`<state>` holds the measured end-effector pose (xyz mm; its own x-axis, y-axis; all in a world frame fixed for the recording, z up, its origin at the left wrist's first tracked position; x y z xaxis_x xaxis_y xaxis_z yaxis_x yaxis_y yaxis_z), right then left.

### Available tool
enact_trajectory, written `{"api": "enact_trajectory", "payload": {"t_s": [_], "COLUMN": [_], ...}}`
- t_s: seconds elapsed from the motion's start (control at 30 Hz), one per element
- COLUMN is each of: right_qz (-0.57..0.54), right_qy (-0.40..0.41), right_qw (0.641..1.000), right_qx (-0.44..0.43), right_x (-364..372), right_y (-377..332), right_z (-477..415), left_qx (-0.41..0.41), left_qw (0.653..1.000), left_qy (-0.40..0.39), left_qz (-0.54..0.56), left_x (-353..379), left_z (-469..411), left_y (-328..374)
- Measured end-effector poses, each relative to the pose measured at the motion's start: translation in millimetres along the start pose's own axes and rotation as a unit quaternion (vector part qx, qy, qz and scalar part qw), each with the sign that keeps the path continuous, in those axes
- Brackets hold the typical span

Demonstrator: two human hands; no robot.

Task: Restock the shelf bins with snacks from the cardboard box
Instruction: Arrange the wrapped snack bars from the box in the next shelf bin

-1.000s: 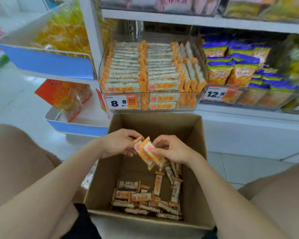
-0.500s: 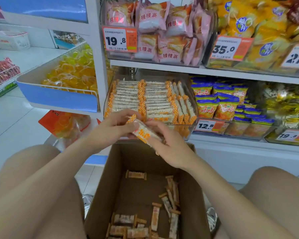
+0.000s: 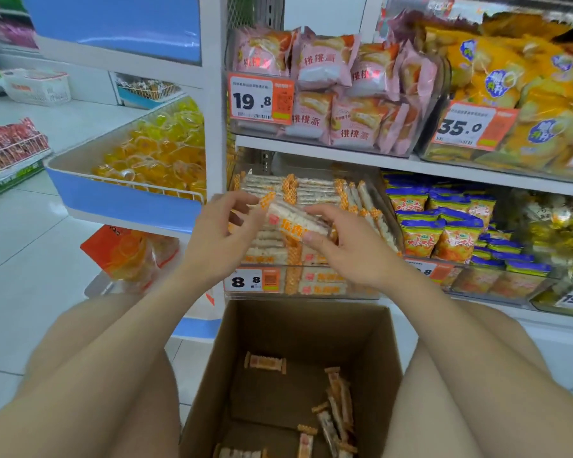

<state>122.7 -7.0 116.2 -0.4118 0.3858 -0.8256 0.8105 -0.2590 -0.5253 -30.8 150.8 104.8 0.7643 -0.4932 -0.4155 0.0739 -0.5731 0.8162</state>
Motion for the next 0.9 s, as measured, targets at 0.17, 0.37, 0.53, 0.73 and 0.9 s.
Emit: {"api": "enact_trajectory", "payload": {"t_s": [0.17,0.37,0.53,0.73,0.9], "right_qz": [0.032,0.148,0.181,0.183,0.241], "right_qy": [0.07,0.125,0.111,0.067,0.052], "right_qw": [0.997,0.981,0.976,0.978,0.966], "right_qx": [0.029,0.004,0.041,0.07,0.079], "right_x": [20,39,46,60,62], "right_y": [10,-6,18,26,21], "right_z": [-35,-105,-173,-210,-213], "left_qx": [-0.038,0.002,0.066,0.062,0.06], "left_qw": [0.973,0.936,0.895,0.894,0.893], "left_qy": [-0.041,-0.132,-0.177,-0.164,-0.144], "left_qz": [-0.225,-0.325,-0.405,-0.412,-0.422], "left_x": [-15,7,29,36,38], "left_z": [-28,-49,-54,-61,-59], "left_y": [-31,-40,-48,-52,-49]}}
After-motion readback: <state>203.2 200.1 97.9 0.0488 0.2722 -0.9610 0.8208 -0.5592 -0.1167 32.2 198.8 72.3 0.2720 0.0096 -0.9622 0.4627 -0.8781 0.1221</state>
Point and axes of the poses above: each hand's wrist, its own z-axis away from the middle knuckle, its own x-axis out of the palm, y = z × x, the point moved 6 cm from there along -z, towards the middle knuckle
